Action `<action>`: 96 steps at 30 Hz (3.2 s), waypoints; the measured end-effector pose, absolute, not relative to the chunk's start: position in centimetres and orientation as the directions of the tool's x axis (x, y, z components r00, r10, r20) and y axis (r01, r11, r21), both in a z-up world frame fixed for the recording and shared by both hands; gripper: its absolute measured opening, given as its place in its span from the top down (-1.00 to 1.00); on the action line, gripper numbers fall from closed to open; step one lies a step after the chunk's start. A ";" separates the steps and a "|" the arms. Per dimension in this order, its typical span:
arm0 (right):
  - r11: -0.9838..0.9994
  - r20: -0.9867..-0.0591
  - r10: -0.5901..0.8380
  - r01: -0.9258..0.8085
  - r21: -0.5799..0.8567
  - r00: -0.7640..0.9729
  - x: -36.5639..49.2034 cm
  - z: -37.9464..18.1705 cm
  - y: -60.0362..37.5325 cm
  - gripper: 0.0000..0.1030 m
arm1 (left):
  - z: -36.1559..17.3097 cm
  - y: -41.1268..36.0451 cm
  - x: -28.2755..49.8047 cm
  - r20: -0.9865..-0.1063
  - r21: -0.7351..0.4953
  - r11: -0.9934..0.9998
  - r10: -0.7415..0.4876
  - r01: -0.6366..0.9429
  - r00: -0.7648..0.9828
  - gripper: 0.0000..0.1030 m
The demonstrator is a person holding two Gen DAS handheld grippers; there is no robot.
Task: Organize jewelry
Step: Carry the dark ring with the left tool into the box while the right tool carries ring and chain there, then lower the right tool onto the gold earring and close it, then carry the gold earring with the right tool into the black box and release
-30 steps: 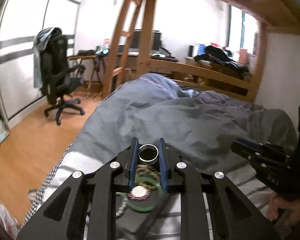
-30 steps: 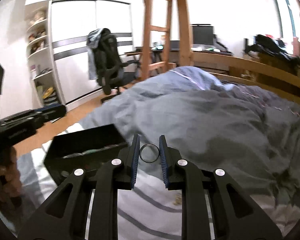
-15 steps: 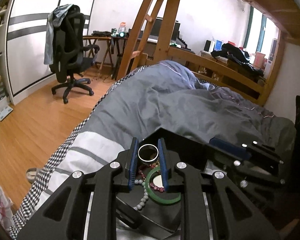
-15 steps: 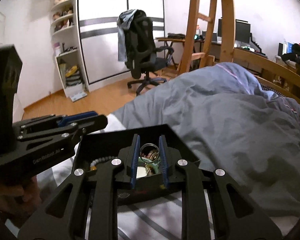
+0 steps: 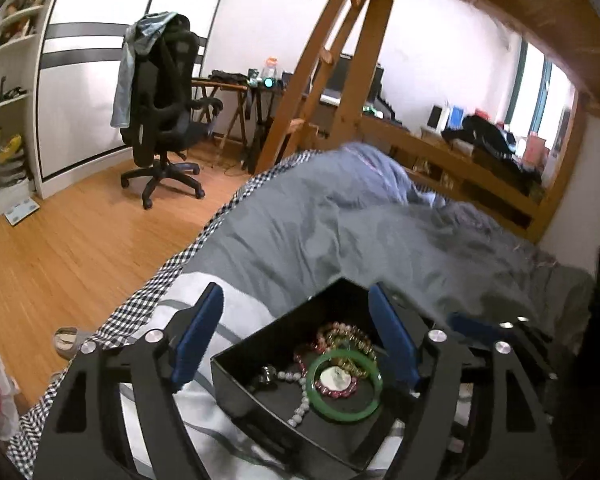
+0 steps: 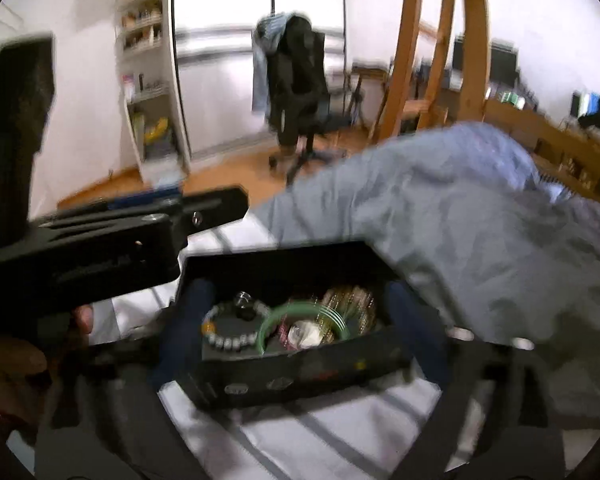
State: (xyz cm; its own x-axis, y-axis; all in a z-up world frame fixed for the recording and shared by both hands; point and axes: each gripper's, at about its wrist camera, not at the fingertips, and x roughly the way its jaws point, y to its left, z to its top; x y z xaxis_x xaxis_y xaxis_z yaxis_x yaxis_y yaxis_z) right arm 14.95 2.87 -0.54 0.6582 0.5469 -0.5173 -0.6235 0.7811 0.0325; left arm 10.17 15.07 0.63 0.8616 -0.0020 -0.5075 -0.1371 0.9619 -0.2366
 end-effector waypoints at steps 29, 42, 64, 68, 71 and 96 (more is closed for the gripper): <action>0.941 -0.765 0.307 -0.303 0.153 0.566 19.0 -7.1 -11.6 -0.37 | -2.0 0.8 14.9 -0.640 0.018 0.983 -0.130 0.183 0.757 -0.89; 0.936 -0.846 0.324 -0.274 0.222 0.424 21.2 -10.9 -11.8 0.76 | -4.2 -0.8 15.8 -0.702 -0.018 0.952 -0.230 0.306 0.674 -0.89; 0.850 -0.606 0.526 -0.381 0.363 0.597 18.3 -3.3 -11.6 0.76 | -2.0 1.9 12.9 -0.620 -0.112 0.945 -0.308 0.307 0.722 -0.89; 0.819 -0.577 0.573 -0.431 0.379 0.582 18.2 -2.2 -9.5 0.76 | -1.1 2.8 12.3 -0.590 -0.096 0.959 -0.271 0.268 0.761 -0.89; 0.791 -0.548 0.611 -0.459 0.404 0.571 18.4 -1.2 -8.1 0.76 | -0.1 4.4 11.5 -0.551 -0.102 0.972 -0.232 0.211 0.802 -0.89; 0.793 -0.587 0.596 -0.519 0.320 0.548 18.7 0.0 0.9 -0.81 | 1.3 18.2 8.4 -0.616 -0.303 0.934 -0.039 -0.191 0.787 -0.89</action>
